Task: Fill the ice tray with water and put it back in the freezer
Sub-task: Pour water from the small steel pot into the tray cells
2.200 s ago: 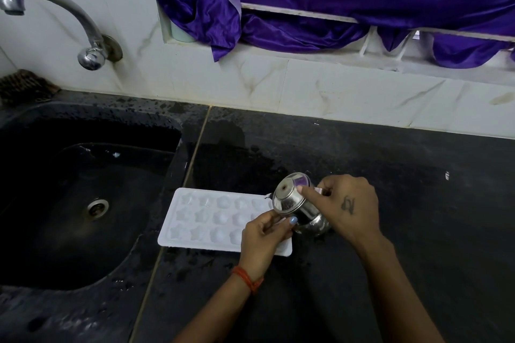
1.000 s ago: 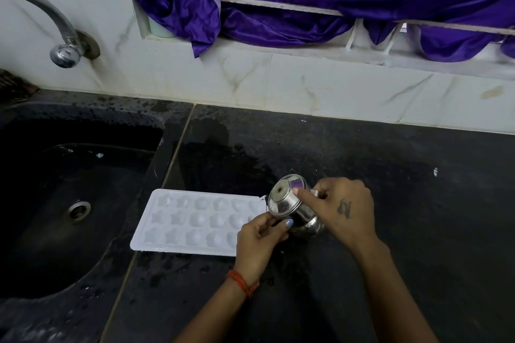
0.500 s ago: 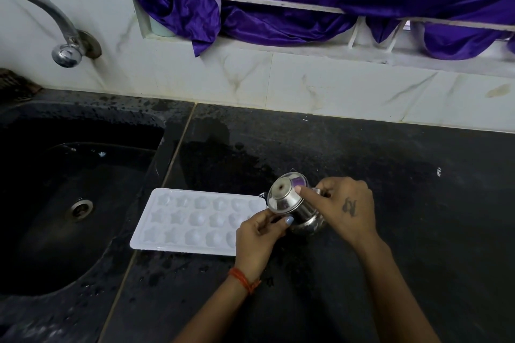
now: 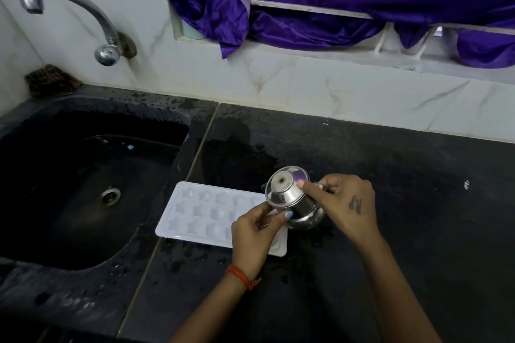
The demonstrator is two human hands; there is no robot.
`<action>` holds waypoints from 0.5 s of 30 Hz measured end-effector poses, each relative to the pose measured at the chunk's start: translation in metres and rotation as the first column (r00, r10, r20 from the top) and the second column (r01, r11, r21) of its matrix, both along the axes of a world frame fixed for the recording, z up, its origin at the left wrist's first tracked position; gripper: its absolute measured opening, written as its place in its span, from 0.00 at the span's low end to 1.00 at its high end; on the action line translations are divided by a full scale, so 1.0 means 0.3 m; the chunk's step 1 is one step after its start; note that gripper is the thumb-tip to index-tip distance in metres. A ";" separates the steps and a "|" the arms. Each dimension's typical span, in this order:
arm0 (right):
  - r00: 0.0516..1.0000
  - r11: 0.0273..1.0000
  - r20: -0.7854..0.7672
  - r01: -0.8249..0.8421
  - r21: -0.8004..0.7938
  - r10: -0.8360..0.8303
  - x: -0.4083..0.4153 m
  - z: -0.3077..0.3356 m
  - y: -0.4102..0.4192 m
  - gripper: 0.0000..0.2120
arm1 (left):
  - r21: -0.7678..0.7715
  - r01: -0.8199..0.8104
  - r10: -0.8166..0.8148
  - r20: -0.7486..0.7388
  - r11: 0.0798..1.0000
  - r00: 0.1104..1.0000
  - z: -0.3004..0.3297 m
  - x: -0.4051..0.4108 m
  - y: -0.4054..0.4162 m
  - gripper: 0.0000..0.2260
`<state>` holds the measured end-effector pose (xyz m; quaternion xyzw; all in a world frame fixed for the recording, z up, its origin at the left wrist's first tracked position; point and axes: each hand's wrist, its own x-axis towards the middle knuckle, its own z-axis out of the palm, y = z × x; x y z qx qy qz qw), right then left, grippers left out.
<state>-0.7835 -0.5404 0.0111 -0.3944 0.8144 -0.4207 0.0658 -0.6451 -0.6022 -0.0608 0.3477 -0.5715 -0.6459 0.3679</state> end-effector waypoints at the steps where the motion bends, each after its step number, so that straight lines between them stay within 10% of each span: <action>1: 1.000 1.000 -0.004 -0.014 0.001 0.014 0.011 0.002 -0.012 0.20 | -0.003 -0.011 0.011 0.002 1.000 1.000 0.002 0.015 -0.008 0.10; 15: 0.984 0.984 -0.081 -0.151 0.094 0.159 0.231 0.021 -0.212 0.21 | 0.063 -0.124 0.125 -0.023 0.990 0.992 -0.018 0.250 -0.125 0.19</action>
